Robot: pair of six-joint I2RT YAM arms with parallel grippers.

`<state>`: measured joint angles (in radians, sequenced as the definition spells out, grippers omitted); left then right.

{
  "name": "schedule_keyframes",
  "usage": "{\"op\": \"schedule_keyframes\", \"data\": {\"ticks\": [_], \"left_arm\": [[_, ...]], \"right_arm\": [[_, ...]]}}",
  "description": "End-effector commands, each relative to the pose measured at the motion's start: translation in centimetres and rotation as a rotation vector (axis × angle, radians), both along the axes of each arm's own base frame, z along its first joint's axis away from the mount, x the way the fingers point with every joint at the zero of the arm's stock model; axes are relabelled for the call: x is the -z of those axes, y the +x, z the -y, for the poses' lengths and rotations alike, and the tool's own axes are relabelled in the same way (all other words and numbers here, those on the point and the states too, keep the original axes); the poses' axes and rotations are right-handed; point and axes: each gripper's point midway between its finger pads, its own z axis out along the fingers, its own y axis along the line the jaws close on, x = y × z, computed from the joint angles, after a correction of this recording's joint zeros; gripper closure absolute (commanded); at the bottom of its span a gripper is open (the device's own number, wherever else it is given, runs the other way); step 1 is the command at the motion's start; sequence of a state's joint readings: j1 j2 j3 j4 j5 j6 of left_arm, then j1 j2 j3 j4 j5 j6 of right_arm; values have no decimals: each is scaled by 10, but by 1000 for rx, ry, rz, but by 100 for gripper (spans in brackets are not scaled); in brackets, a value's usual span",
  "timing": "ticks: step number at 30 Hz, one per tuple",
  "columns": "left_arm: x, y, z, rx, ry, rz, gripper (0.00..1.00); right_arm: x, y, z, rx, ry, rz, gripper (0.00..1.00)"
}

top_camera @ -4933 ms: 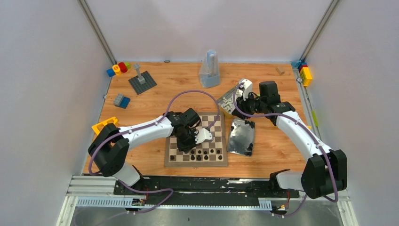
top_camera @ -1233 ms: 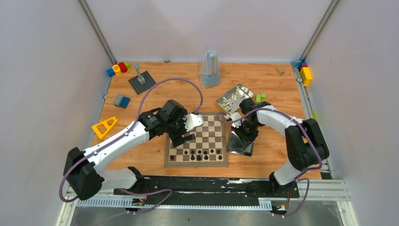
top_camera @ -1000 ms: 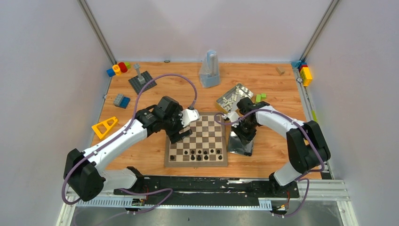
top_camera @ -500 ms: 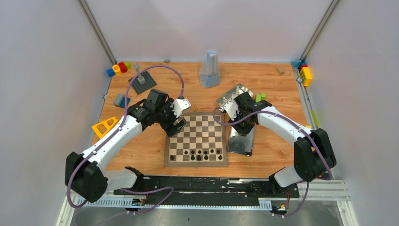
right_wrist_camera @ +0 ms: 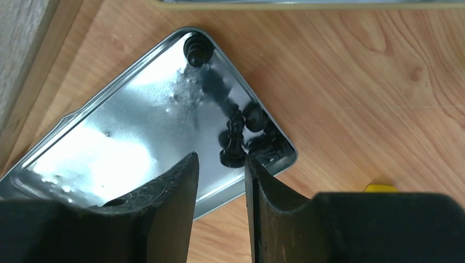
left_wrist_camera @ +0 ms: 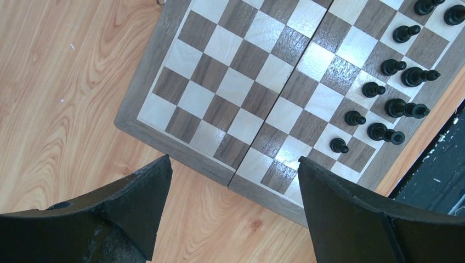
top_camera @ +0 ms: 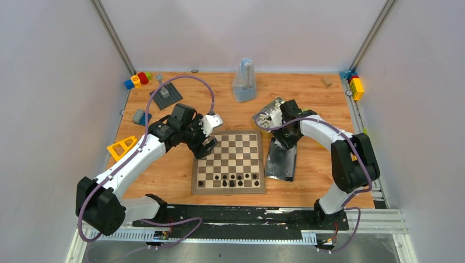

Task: Set up the chess pieces on the board
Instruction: Pick up the chess piece from the storage box.

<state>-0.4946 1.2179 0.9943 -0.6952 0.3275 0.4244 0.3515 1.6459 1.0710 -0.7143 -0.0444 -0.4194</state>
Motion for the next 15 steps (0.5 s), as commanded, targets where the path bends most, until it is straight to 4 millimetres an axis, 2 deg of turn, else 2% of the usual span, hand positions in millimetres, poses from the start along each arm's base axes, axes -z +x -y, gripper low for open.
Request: {"op": "schedule_keyframes", "data": {"ticks": [1, 15], "left_arm": [[-22, 7, 8, -2, -59, 48, 7], [-20, 6, 7, 4, -52, 43, 7]], "right_arm": [[-6, 28, -1, 44, 12, 65, 63], [9, 26, 8, 54, -25, 30, 70]]}}
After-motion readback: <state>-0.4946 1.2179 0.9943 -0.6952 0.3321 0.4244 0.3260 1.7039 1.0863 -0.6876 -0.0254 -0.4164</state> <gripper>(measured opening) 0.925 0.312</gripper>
